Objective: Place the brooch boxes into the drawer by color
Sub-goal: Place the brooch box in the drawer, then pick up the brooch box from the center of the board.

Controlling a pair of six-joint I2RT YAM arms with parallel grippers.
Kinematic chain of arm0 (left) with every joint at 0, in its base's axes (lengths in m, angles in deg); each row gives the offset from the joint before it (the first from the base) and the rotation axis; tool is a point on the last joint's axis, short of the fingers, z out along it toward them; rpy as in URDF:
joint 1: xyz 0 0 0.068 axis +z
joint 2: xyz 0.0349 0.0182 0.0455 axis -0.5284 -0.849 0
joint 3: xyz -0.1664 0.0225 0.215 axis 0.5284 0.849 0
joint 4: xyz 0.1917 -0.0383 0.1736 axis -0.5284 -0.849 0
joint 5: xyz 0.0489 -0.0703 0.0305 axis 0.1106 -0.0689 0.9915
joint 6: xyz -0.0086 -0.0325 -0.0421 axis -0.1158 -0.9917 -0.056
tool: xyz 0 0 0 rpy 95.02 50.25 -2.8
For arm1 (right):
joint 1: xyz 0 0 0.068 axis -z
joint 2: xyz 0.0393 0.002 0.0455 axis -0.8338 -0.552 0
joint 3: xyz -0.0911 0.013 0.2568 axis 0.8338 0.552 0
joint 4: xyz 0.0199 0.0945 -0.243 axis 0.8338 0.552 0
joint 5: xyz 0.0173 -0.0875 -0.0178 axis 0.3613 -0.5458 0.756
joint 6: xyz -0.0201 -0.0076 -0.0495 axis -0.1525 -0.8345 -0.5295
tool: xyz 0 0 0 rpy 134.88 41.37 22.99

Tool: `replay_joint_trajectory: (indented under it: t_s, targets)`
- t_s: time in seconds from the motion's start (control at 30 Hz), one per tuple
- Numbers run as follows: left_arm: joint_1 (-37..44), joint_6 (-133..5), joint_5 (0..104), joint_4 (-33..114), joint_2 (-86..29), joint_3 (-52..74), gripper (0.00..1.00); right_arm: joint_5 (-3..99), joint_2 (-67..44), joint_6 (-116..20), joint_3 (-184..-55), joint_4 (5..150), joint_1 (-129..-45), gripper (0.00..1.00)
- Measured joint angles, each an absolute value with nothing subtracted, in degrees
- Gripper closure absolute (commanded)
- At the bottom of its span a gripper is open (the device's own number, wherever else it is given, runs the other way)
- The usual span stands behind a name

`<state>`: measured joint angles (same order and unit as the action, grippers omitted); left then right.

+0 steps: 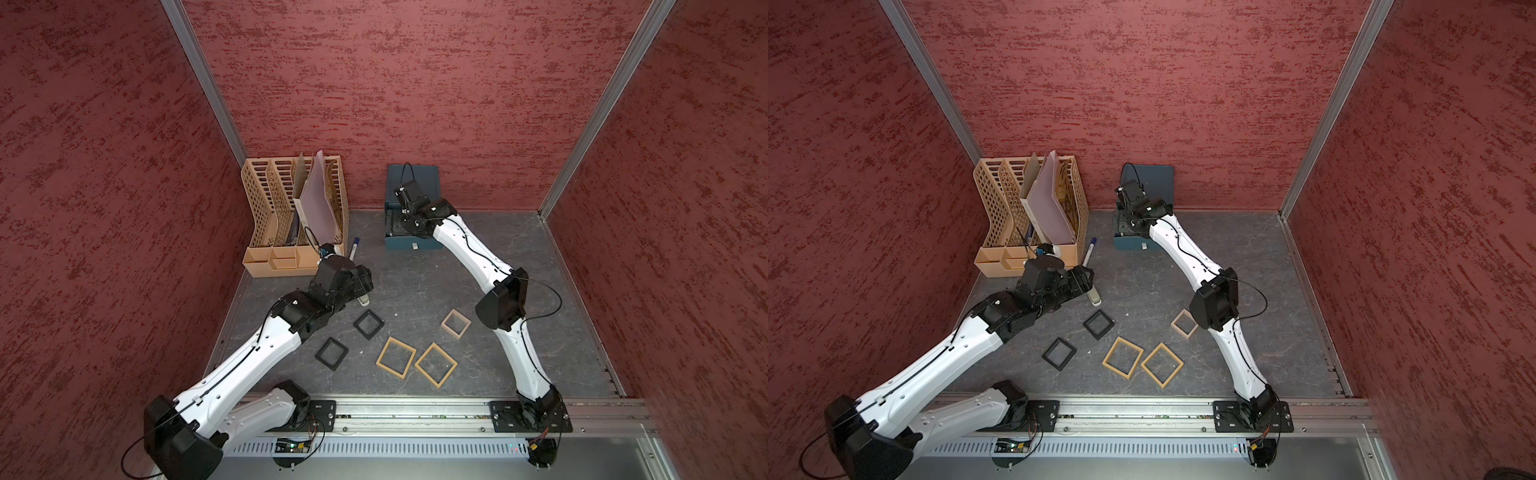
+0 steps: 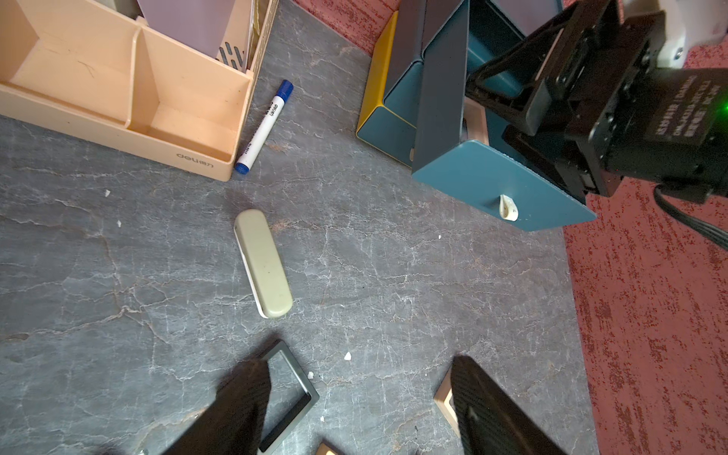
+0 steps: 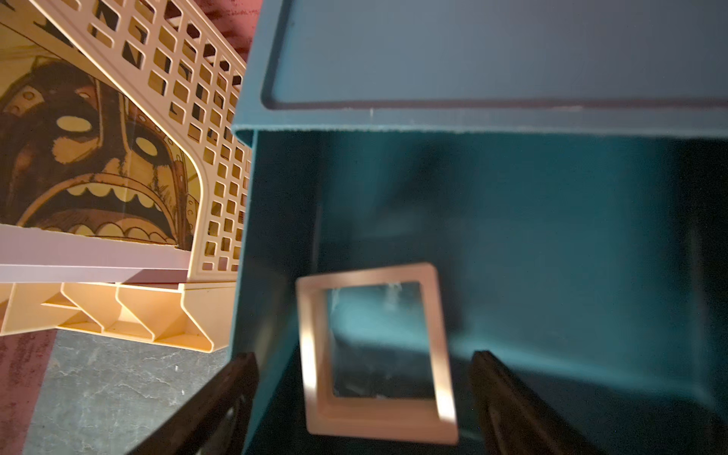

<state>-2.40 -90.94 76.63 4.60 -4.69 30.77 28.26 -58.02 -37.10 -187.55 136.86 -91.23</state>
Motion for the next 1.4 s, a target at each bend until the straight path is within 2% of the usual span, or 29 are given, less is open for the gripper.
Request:
replay_joint_trajectory:
  t_s: [0.17, 0.27, 0.47, 0.6, 0.73, 0.97, 1.27, 1.4]
  targets:
    - [-2.5, -90.9, 76.6, 4.6, -4.7, 30.7, 0.23, 27.9, -54.8, -37.2, -187.6, 137.1, -91.2, 0.1]
    - [-2.6, -90.9, 76.6, 4.6, -4.7, 30.5, 0.23, 26.7, -48.7, -37.9, -184.8, 136.7, -91.3, 0.1]
    - [-2.8, -90.9, 76.6, 4.7, -4.7, 30.5, 0.23, 24.1, -18.6, -39.5, -154.1, 130.0, -91.6, 0.03]
    - [-2.9, -90.9, 76.4, 4.9, -4.7, 30.5, 0.23, 22.3, -0.5, -34.9, -135.3, 129.5, -91.6, 0.02]
    - [-3.0, -90.9, 76.3, 5.1, -4.7, 30.5, 0.23, 22.0, 8.0, -26.5, -119.9, 131.5, -91.6, 0.02]
    - [-3.2, -91.0, 76.2, 5.1, -4.7, 30.6, 0.23, 23.7, 7.9, -12.0, -102.6, 132.2, -91.6, 0.01]
    - [-3.2, -91.0, 76.2, 5.1, -4.7, 31.3, 0.23, 31.2, -5.5, -1.9, -99.1, 126.7, -91.6, 0.02]
    - [-3.2, -91.0, 76.1, 5.1, -4.4, 32.0, 0.23, 31.8, -6.6, -0.5, -97.7, 125.1, -91.5, 0.01]
